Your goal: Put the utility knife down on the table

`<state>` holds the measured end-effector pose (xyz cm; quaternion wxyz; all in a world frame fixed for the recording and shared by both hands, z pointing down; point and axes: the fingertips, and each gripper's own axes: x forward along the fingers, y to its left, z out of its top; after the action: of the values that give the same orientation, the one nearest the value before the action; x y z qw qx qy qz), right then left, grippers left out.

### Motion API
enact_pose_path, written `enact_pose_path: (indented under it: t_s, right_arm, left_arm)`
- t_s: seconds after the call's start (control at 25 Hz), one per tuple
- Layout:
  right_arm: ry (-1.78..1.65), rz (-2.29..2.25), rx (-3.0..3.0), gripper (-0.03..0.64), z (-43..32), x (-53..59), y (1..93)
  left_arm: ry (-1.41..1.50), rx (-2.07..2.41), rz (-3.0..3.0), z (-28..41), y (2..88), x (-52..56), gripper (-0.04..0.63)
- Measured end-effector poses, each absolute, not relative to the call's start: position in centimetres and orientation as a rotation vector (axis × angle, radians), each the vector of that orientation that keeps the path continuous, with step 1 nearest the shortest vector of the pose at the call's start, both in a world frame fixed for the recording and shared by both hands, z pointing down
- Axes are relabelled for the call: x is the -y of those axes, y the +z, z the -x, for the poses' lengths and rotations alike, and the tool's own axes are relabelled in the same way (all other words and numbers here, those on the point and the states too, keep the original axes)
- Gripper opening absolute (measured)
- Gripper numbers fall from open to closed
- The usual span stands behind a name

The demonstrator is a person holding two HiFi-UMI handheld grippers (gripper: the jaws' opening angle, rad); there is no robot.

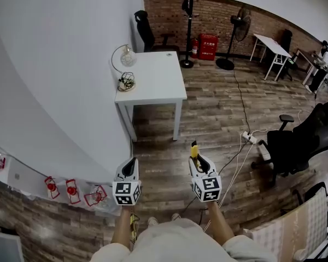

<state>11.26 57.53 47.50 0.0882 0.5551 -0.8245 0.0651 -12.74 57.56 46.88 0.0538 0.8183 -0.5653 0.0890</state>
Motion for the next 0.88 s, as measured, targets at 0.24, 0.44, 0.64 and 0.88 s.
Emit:
enact_pose_path:
  t_s: [0.24, 0.44, 0.64, 0.88]
  right_arm:
    - [0.196, -1.629, 2.465, 0.109, -13.3, -57.3, 48.1]
    - [0.203, -1.626, 2.467, 0.109, -14.4, -56.2, 48.6]
    - [0.203, -1.626, 2.468, 0.109, -15.1, -54.2, 49.0]
    - [0.217, -1.628, 2.457, 0.109, -15.3, -50.4, 49.9]
  left_arm:
    - [0.274, 1.718, -2.491, 10.0, 47.1, -57.4, 0.006]
    - [0.274, 1.718, -2.485, 8.7, 47.7, -56.3, 0.006]
    - [0.276, 1.716, -2.487, 8.0, 48.0, -54.1, 0.006]
    - [0.272, 1.701, -2.492, 7.5, 48.8, -49.9, 0.006]
